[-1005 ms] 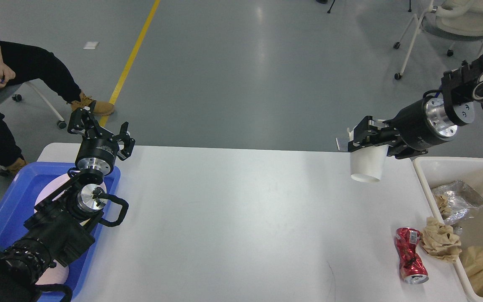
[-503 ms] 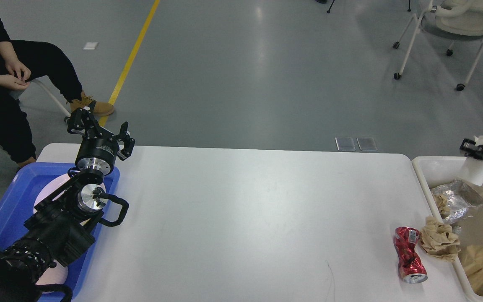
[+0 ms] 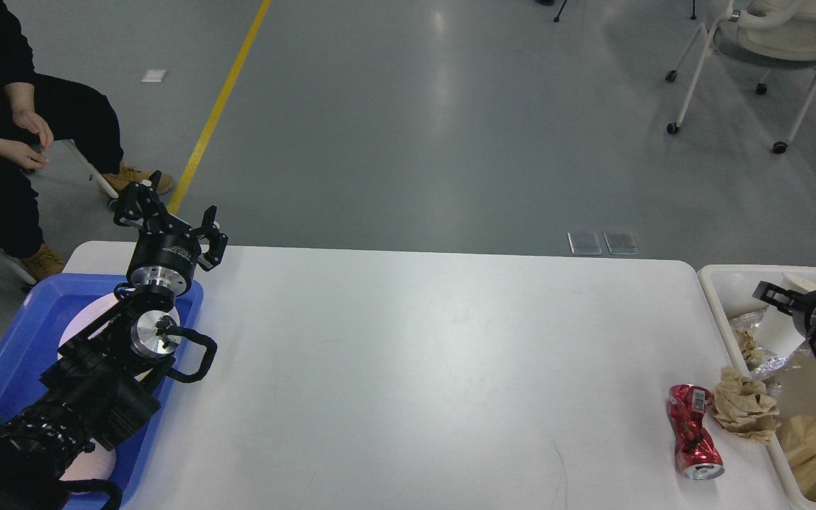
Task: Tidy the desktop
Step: 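Raise the right gripper up away from the bin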
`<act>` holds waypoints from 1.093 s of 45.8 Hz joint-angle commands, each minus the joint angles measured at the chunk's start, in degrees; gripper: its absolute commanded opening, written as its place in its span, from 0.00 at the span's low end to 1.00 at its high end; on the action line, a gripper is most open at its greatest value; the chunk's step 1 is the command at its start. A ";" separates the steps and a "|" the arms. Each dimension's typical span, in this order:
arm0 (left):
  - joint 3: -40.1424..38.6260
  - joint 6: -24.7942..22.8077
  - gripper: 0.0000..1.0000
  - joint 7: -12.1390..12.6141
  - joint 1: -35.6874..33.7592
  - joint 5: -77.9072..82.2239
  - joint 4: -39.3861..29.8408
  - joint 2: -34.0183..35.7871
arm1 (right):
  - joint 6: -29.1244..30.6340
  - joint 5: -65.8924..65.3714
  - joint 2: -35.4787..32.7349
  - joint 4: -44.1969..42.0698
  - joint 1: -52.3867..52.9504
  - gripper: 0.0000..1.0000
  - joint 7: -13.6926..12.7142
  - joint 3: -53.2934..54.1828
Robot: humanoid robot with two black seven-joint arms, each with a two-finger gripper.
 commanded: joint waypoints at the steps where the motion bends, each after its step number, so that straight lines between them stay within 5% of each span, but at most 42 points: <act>1: 0.00 0.00 0.97 0.00 0.00 0.00 0.00 0.01 | -0.09 0.08 -0.11 -0.36 -0.03 1.00 0.02 0.05; 18: 0.00 0.00 0.97 0.00 0.00 0.00 0.00 0.01 | 0.88 0.35 0.16 4.72 9.97 1.00 0.10 2.42; 40: 0.00 0.00 0.97 0.00 0.00 0.00 0.00 -0.07 | 7.47 -0.88 -0.63 70.19 59.45 1.00 0.72 2.43; 50: 0.00 0.00 0.97 0.00 0.00 0.00 0.00 -0.07 | 7.56 -0.27 1.65 83.22 64.65 1.00 0.72 1.73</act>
